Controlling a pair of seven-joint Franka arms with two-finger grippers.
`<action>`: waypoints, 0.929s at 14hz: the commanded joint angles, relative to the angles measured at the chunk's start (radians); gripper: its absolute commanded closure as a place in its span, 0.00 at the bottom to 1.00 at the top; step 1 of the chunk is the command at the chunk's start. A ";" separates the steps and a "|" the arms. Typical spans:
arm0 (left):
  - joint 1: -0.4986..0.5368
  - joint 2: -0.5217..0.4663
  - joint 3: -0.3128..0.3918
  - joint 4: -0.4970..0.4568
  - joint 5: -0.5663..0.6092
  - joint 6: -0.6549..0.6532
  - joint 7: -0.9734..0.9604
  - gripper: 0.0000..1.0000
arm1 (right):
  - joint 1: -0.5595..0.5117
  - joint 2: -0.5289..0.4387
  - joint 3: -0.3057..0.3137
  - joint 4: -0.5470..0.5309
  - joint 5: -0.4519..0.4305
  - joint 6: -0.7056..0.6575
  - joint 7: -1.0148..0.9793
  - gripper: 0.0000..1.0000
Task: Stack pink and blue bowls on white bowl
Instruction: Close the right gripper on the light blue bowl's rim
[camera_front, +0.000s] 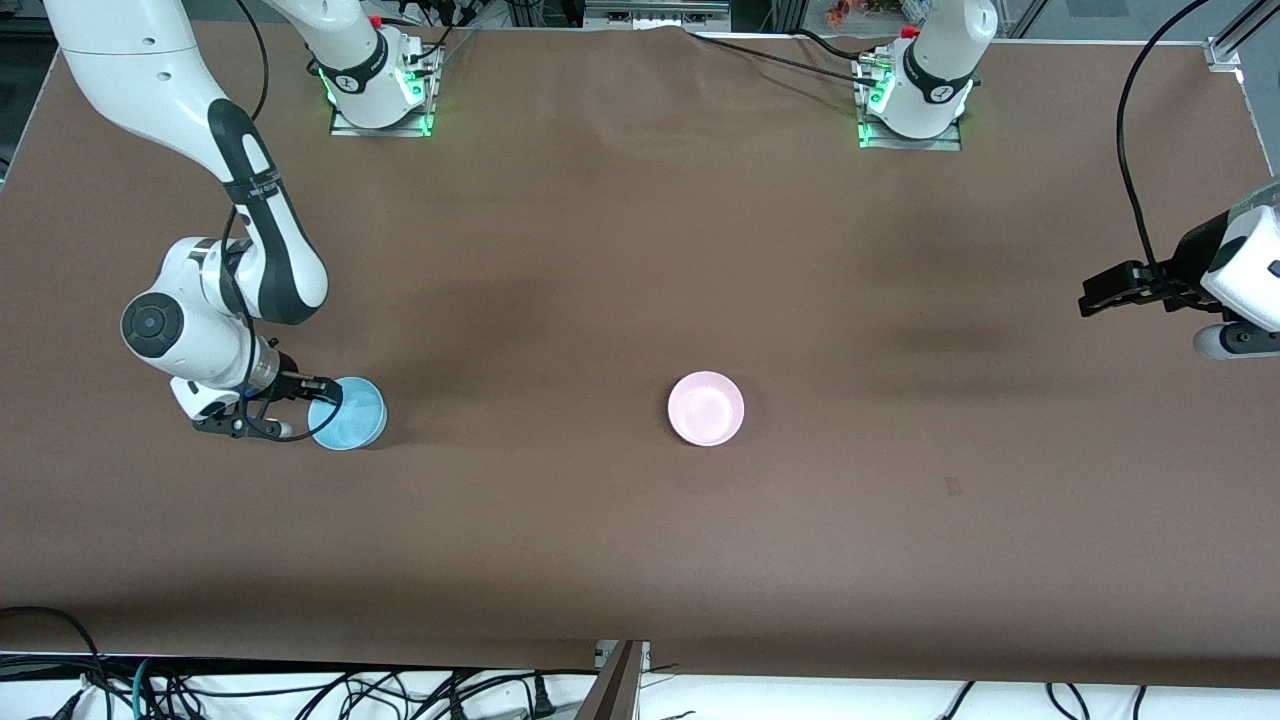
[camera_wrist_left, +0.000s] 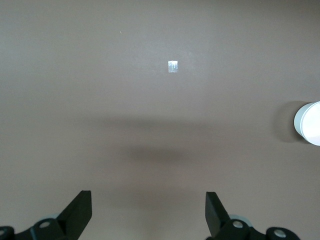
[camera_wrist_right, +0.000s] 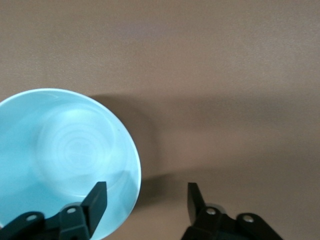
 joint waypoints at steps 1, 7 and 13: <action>-0.009 0.012 0.004 0.033 0.013 -0.021 0.014 0.00 | 0.000 -0.013 0.003 -0.026 0.015 0.027 0.005 0.36; -0.011 0.014 0.003 0.033 0.013 -0.021 0.014 0.00 | -0.005 -0.014 0.003 -0.023 0.015 0.025 0.003 0.78; -0.009 0.016 0.003 0.035 0.013 -0.021 0.014 0.00 | -0.003 -0.027 0.003 -0.012 0.016 0.013 0.013 1.00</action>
